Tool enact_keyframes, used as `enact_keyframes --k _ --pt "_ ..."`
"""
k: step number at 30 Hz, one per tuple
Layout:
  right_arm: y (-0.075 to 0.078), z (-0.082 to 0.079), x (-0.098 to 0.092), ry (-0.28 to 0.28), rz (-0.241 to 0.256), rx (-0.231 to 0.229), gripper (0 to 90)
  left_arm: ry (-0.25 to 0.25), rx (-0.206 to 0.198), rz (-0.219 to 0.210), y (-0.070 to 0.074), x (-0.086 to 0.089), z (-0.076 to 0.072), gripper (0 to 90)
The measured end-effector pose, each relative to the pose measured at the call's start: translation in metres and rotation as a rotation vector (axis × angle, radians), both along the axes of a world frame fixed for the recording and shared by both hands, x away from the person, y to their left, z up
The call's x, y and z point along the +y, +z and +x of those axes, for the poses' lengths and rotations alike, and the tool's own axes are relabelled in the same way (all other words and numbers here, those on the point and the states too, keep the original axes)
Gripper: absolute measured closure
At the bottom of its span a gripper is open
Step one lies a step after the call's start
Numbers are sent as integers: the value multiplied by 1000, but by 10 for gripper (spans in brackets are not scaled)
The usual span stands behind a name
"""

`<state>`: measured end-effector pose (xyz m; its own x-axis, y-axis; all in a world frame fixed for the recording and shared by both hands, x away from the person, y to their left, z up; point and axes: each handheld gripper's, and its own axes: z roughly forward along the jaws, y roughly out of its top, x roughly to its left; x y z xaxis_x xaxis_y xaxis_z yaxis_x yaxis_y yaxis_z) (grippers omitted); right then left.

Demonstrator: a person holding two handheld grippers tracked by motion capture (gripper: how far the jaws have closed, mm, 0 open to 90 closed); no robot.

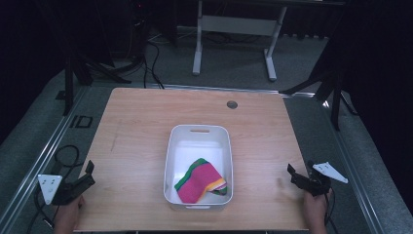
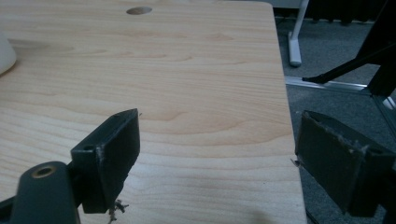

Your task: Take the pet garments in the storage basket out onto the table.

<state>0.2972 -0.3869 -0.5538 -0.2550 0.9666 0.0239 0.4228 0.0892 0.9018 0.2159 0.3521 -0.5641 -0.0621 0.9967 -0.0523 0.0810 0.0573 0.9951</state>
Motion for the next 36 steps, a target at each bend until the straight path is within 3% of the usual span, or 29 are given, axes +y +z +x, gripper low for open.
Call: enact_keyframes --k 9,13,15,17,19,22,26,28,32,33,36 --pt "-1 3 1 26 -14 26 131 -3 -1 -3 0 0 0 18" --pt "0 6 -2 42 17 55 128 -4 1 -4 0 1 0 18" --pt "0 8 -7 64 64 81 129 -3 6 -6 0 1 1 18" --pt "1 11 -12 113 94 121 129 -4 7 -8 0 1 1 18" --pt "1 12 -14 132 55 137 130 -3 5 -8 0 1 1 18" --pt "1 14 -19 206 49 185 134 -4 6 -8 0 1 1 18" --pt "-3 15 -23 343 55 248 142 -5 10 -15 0 2 1 18" --pt "-2 15 -23 403 61 255 144 -6 10 -15 0 2 1 18" --pt "-1 15 -15 511 4 273 144 -6 9 -14 0 2 1 18" --pt "-1 15 -15 511 4 273 144 -7 9 -14 0 2 1 18" --pt "-1 15 -6 587 -21 336 144 -9 10 -17 0 2 1 18"
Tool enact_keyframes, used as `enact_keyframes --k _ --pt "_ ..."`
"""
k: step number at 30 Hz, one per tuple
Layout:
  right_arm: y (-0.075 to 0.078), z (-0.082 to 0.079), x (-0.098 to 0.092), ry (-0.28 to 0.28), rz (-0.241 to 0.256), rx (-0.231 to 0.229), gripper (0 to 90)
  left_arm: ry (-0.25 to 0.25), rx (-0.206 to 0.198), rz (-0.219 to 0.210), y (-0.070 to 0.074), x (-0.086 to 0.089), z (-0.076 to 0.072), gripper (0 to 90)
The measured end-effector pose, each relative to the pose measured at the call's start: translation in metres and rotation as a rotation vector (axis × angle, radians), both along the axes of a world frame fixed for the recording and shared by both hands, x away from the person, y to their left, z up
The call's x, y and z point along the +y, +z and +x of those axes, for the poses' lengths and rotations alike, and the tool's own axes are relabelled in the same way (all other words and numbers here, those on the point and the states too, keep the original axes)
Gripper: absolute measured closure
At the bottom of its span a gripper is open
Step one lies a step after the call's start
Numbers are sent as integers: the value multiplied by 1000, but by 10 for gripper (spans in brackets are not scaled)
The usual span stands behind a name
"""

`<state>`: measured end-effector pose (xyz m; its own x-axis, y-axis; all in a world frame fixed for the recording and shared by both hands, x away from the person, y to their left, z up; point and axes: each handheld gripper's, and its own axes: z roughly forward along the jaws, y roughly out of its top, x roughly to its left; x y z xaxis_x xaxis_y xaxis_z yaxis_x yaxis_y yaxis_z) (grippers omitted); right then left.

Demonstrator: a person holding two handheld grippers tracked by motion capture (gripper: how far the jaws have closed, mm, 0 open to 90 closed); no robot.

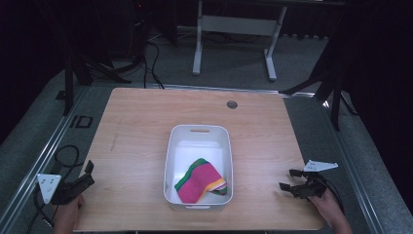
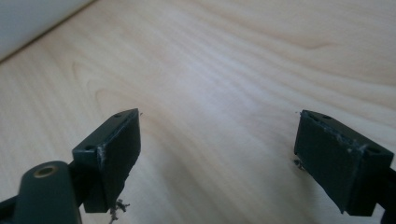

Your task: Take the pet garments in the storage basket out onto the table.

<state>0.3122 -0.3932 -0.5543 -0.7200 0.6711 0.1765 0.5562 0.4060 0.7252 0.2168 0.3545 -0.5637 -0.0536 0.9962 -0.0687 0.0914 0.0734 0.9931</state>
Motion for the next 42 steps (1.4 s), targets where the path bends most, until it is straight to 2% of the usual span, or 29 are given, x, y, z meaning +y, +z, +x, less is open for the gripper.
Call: enact_keyframes --k 2,10,11,12,19,22,24,27,33,40,42 --pt "1 -1 4 18 -19 3 144 -1 0 -2 0 0 0 18" --pt "6 -2 15 70 -31 13 143 -2 1 -2 0 0 0 18" --pt "8 -3 23 117 -50 4 143 -1 1 -2 0 0 0 18" --pt "9 -3 26 136 -53 -2 143 -1 1 -3 0 0 0 18" --pt "22 -1 45 236 -78 32 143 -1 1 -3 0 0 0 18" --pt "29 -1 54 262 -89 33 143 -1 0 -5 0 1 0 18" --pt "34 -1 59 280 -88 54 143 -2 0 -5 0 1 0 18" --pt "42 -1 68 309 -100 59 143 -2 0 -5 0 1 0 18" --pt "61 -1 91 361 -118 36 144 -2 -1 -5 0 1 0 18" --pt "88 1 116 408 -99 12 147 -4 -2 -6 0 1 0 18" --pt "95 1 124 422 -108 6 147 -4 -3 -6 0 1 0 18"
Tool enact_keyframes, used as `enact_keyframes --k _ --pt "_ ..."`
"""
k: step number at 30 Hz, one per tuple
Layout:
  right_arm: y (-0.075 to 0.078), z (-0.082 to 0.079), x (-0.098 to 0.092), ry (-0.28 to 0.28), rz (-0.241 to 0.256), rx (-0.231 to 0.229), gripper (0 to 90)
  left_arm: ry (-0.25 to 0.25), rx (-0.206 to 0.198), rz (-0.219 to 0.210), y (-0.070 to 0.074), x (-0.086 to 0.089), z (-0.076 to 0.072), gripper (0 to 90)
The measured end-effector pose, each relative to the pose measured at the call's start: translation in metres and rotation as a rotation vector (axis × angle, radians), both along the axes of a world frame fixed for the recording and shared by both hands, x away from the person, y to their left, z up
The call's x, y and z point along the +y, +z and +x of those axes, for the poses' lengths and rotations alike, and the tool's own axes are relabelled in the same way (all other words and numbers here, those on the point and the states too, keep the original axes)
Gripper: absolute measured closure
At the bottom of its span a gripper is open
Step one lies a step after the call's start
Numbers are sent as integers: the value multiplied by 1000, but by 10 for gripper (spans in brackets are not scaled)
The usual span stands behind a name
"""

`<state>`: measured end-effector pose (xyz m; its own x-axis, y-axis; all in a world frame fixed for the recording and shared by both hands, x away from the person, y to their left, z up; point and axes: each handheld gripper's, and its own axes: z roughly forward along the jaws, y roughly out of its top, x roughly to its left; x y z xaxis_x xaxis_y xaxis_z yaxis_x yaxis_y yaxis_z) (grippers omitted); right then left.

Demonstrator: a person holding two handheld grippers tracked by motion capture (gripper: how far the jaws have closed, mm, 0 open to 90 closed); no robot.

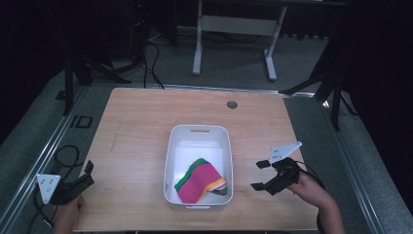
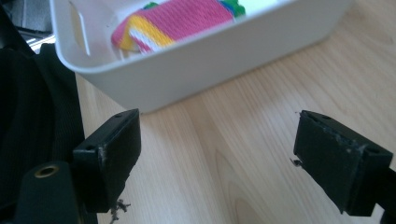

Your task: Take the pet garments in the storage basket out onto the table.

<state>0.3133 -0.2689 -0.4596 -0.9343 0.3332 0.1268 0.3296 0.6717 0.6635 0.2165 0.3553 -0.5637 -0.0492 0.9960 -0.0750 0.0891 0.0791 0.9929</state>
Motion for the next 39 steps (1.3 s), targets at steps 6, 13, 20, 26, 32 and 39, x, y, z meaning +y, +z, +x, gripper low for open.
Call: enact_keyframes --k 6,13,20,26,32,39 --pt "15 2 23 42 -3 -18 149 0 0 -3 0 0 0 18" --pt "25 4 51 90 -3 -22 149 -2 1 -1 0 0 0 18" --pt "25 6 78 122 -22 -32 138 -2 0 -5 0 0 0 18" --pt "23 6 100 133 -40 -38 111 -7 4 -4 0 0 1 18" --pt "17 7 120 134 -75 -19 113 -7 2 -5 0 1 0 18" --pt "3 10 143 131 -116 69 149 -9 3 -11 0 1 0 18"
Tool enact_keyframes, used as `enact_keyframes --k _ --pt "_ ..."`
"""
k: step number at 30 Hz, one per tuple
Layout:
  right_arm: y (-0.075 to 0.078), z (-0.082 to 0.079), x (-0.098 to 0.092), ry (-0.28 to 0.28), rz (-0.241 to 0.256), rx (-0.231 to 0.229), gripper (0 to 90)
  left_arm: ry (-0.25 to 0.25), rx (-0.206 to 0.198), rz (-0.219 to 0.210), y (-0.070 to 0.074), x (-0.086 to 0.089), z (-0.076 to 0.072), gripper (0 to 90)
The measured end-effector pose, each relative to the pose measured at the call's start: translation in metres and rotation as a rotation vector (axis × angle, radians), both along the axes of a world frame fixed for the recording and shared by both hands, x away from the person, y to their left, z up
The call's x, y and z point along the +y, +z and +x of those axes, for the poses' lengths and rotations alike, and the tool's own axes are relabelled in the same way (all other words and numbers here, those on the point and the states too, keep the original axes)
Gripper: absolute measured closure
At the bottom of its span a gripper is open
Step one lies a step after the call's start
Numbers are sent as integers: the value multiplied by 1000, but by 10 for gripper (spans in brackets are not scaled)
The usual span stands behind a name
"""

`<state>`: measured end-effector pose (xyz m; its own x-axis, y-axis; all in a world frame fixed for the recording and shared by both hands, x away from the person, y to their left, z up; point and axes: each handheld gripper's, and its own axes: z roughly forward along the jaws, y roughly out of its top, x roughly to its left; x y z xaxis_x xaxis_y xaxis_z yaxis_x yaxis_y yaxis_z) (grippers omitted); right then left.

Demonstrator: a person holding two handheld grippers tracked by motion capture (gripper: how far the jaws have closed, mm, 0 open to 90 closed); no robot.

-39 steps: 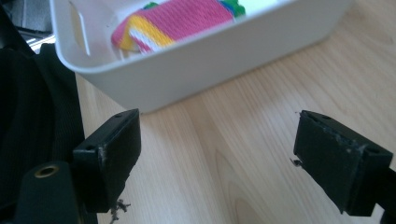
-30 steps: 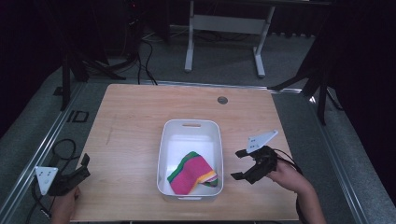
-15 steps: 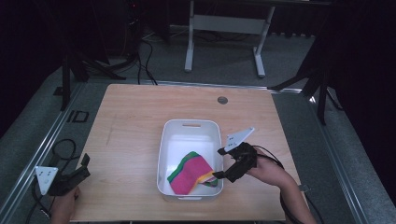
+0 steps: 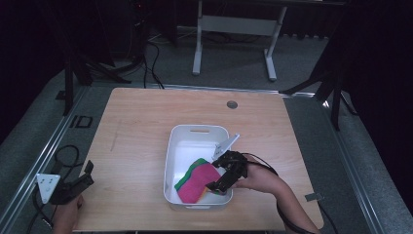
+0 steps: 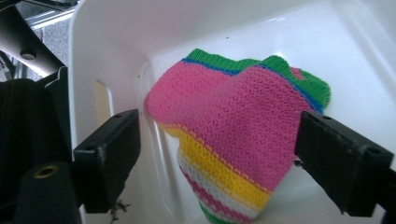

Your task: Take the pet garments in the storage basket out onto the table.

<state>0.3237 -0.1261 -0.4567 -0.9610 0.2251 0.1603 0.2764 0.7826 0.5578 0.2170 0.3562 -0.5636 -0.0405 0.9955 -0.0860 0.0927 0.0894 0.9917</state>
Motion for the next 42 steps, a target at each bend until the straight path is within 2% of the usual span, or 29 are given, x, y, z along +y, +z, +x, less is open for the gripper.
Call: enact_keyframes --k 4,5,11,15,17,19,22,23,25,36,37,38,42 --pt "-9 -1 10 19 -33 0 157 0 0 -1 0 0 0 18" --pt "-11 -2 12 18 -50 2 183 0 0 -1 0 0 0 18" --pt "-21 -6 20 45 -110 -47 231 -1 2 -3 0 0 0 18" --pt "-28 -9 26 77 -177 -89 263 -1 3 -3 0 0 0 18" --pt "-32 -11 29 102 -212 -110 347 -1 3 -2 0 0 0 18" --pt "-35 -13 32 113 -240 -120 386 -1 3 -2 0 0 0 18" --pt "-38 -14 36 121 -264 -138 603 0 3 -4 0 0 0 18" --pt "-38 -13 37 118 -270 -134 704 0 3 -4 0 0 0 18" --pt "-37 -13 38 125 -278 -142 744 0 3 -4 0 1 0 18" --pt "-12 -13 33 121 -213 -170 767 0 2 -3 0 0 0 18" --pt "-9 -13 32 115 -204 -177 767 0 2 -3 0 0 0 18" --pt "0 -12 30 109 -173 -185 768 0 2 -3 0 0 0 18" --pt "15 -10 26 96 -139 -205 767 -1 3 -2 0 0 0 18"
